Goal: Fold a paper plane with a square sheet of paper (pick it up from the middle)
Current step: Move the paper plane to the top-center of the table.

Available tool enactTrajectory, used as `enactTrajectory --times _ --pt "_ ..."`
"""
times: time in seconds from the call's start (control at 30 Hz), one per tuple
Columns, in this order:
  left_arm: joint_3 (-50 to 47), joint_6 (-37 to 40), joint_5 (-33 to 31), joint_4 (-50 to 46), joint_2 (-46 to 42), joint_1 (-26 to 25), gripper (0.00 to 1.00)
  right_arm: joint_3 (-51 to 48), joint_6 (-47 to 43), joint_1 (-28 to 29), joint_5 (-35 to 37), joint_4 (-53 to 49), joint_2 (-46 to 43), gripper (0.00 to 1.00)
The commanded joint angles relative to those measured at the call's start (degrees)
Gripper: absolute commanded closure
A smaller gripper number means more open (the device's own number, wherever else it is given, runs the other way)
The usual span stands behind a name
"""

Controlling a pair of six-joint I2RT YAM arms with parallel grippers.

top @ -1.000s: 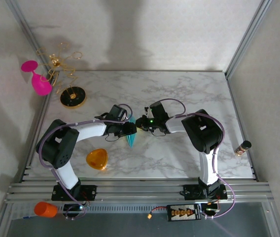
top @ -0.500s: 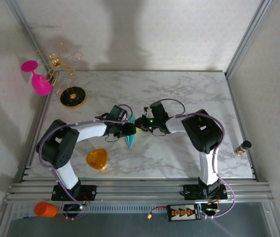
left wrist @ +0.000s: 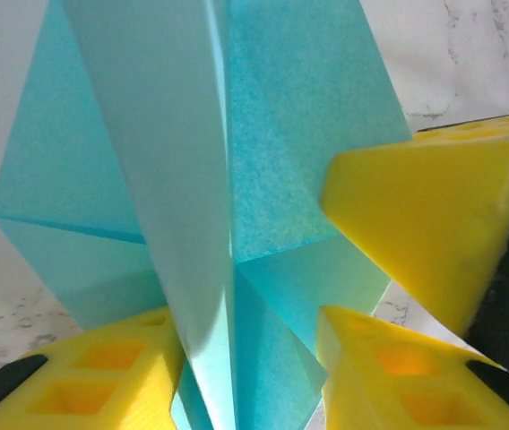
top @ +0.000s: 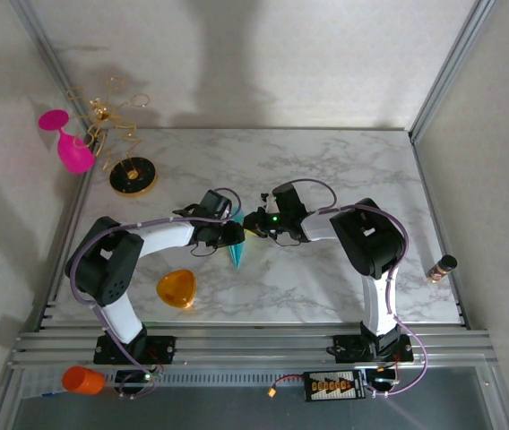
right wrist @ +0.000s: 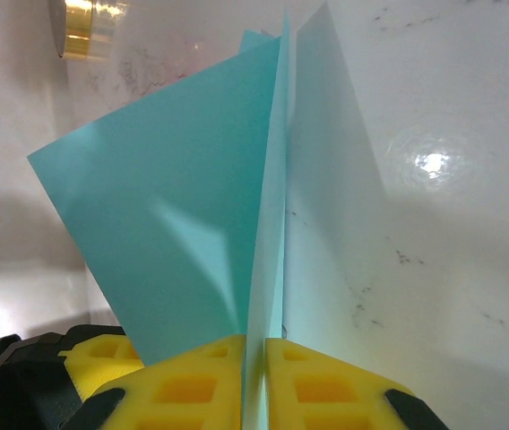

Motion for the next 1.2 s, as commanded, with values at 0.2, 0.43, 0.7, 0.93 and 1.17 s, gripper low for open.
enactTrajectory --times 0.2,0.43,0.7,0.93,1.17 --pt "2.16 -1.68 -3.58 -2.38 -0.06 -0.42 0.73 0.69 -0.68 -0.22 -0.43 -0.86 -1.18 0.86" --pt "2.43 -1.61 -1.13 -1.98 0.99 -0.42 0.80 0.71 -0.63 -0.23 -0.39 -0.77 -1.00 0.87" --pt "3.09 -0.73 -1.56 -3.40 1.97 -0.50 0.85 0.93 -0.60 -0.27 -0.55 -0.77 -0.67 0.87" --pt "3.66 0.40 -0.79 -3.76 3.36 -0.77 0.85 1.07 -0.60 -0.25 -0.51 -0.84 -0.35 0.87" --pt "3.92 0.68 0.08 -3.81 4.20 -0.95 0.85 1.03 -0.60 -0.26 -0.50 -0.77 -0.23 0.87"
